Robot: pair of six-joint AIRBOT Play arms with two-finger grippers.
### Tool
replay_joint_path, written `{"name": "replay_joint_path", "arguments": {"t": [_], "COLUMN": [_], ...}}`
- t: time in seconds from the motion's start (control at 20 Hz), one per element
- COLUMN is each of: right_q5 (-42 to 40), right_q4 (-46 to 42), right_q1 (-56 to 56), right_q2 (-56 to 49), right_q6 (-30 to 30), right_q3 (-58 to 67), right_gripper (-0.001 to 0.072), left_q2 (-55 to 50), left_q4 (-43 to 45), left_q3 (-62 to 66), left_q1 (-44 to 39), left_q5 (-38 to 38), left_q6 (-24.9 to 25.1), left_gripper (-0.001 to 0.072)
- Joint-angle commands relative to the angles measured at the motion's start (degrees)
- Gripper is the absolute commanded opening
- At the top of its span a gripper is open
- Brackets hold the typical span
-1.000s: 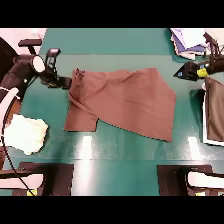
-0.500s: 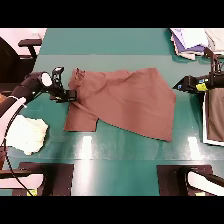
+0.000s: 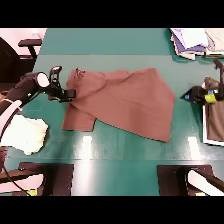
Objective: Fold the shirts.
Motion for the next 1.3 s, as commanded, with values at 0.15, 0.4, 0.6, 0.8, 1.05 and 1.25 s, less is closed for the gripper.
{"name": "replay_joint_path", "arguments": {"t": [0.15,0.4,0.6,0.8,1.05,1.25], "right_q5": [2.82,-1.62,-5.03,-6.82,-6.86,-7.34], "right_q4": [-4.76,5.73,8.46,7.85,1.18,-0.98], "right_q1": [-9.33,-1.51,12.55,19.71,16.70,8.50], "right_q2": [4.17,-1.77,-6.58,-7.48,4.31,11.93], "right_q6": [1.36,1.25,1.29,1.11,1.11,1.09], "right_q3": [-23.93,-30.21,-28.24,-21.24,-1.09,20.92], "right_gripper": [0.0505,0.0445,0.0423,0.0036,0.0018,0.0018], "left_q2": [6.88,6.86,6.88,9.07,21.49,30.14], "left_q4": [1.29,0.57,0.37,0.46,4.50,4.48], "left_q3": [0.07,0.04,0.07,0.59,11.37,25.92], "left_q1": [0.04,0.04,0.04,0.04,0.04,0.04], "left_q5": [-0.76,-0.79,-0.81,-0.87,-1.14,-1.14], "left_q6": [0.59,0.55,0.57,0.59,1.05,1.86], "left_gripper": [0.0030,0.0030,0.0030,0.0030,0.0030,0.0030]}}
